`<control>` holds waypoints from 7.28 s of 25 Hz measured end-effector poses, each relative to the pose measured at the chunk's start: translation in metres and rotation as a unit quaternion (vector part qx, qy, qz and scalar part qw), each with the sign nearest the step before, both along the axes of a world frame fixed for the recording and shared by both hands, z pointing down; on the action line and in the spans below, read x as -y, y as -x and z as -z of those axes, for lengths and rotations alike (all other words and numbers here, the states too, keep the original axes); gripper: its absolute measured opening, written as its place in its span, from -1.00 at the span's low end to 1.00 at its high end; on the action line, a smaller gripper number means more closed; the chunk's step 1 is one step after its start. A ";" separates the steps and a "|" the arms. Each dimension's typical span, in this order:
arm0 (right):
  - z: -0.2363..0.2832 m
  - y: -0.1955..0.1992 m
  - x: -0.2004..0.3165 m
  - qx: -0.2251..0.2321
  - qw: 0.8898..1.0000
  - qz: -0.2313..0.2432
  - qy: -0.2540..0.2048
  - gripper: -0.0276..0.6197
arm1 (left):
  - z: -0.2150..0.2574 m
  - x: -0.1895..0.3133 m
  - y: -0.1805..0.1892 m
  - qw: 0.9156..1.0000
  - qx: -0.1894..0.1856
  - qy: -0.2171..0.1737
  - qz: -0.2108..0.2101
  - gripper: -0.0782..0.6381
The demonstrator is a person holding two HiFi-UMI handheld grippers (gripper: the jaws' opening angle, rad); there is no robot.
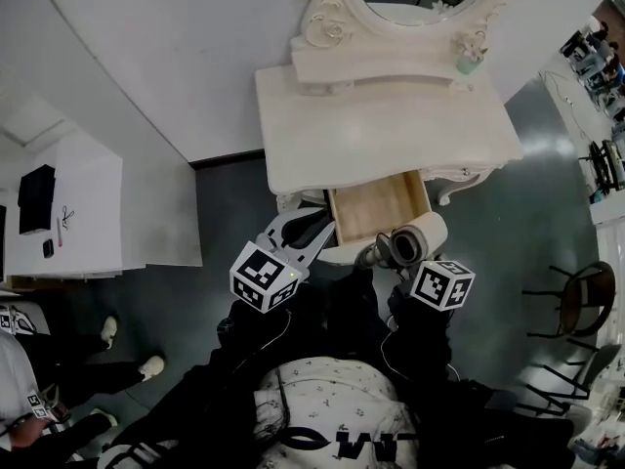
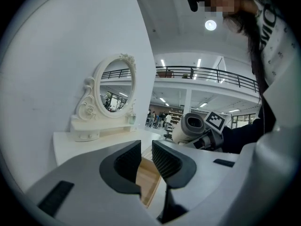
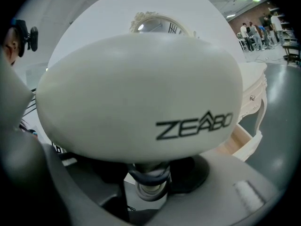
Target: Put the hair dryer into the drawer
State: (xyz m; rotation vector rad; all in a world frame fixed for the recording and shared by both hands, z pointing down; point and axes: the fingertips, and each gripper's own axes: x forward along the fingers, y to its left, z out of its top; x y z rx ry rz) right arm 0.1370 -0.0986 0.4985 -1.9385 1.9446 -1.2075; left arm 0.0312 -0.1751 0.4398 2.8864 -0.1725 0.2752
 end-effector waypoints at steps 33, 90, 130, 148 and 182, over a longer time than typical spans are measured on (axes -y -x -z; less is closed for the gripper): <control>-0.127 -0.089 0.087 -0.252 0.824 0.494 0.116 -0.26 | -0.024 0.017 -0.014 0.958 0.068 0.025 0.277 -0.63; -0.290 -0.088 0.108 -0.314 0.823 0.376 0.288 -0.25 | -0.041 -0.001 0.033 0.948 0.099 0.048 0.298 -0.63; -0.024 -0.004 0.045 -0.188 0.963 0.191 -0.035 -0.16 | -0.026 -0.024 0.051 0.989 0.061 0.013 0.131 -0.63; 0.027 0.047 -0.041 -0.212 0.971 0.078 -0.081 -0.57 | -0.032 -0.081 0.042 0.999 0.048 0.009 -0.010 -0.63; 0.040 0.094 -0.255 -0.212 0.953 0.165 -0.144 -0.82 | -0.025 -0.322 0.059 0.996 0.075 -0.020 0.047 -0.63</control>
